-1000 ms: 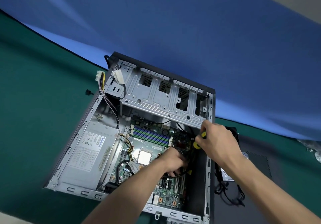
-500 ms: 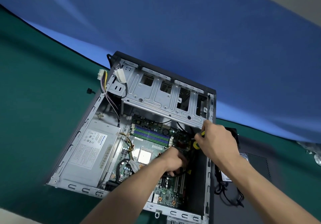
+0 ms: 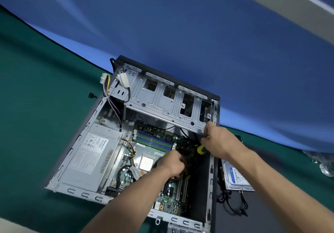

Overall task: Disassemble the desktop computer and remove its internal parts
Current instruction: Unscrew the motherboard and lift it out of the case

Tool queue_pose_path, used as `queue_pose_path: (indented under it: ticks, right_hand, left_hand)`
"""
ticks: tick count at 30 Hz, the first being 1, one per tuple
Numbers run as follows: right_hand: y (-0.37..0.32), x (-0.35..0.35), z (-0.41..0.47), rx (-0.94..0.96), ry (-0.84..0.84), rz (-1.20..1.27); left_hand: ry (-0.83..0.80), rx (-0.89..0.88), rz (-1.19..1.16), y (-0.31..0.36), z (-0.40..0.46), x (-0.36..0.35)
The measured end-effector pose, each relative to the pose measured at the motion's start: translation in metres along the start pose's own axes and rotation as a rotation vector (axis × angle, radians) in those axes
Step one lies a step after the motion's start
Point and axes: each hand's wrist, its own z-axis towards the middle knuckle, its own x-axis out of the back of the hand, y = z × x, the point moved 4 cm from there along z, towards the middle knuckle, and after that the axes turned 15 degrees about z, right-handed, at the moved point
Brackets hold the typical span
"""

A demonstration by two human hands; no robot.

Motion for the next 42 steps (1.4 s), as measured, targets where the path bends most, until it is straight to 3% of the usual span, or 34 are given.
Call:
queue_pose_path:
  ticks: [4,9,15,20,30,42]
  right_hand:
    - [-0.008,-0.012,-0.008,0.06,0.159,-0.297]
    - [-0.01,-0.01,-0.007,0.124,0.002,-0.049]
    - [-0.006,-0.018,-0.021,0.034,0.165,-0.135]
    - [-0.004,-0.019,-0.019,0.069,0.088,0.093]
    - [-0.008,-0.019,-0.023,0.12,0.193,0.031]
    - [-0.004,-0.014,-0.02,0.133,0.141,0.121]
  left_hand:
    - [0.144,-0.016,0.143,0.005,0.002,0.004]
    - [0.345,-0.138,0.442,0.023,0.001,0.009]
    - [0.415,-0.234,0.549,0.025,0.007,-0.002]
    - [0.522,-0.225,0.553,0.028,0.008,-0.005]
    - [0.428,-0.219,0.831,0.033,0.019,-0.01]
    - [0.469,-0.26,0.703,0.028,0.027,-0.013]
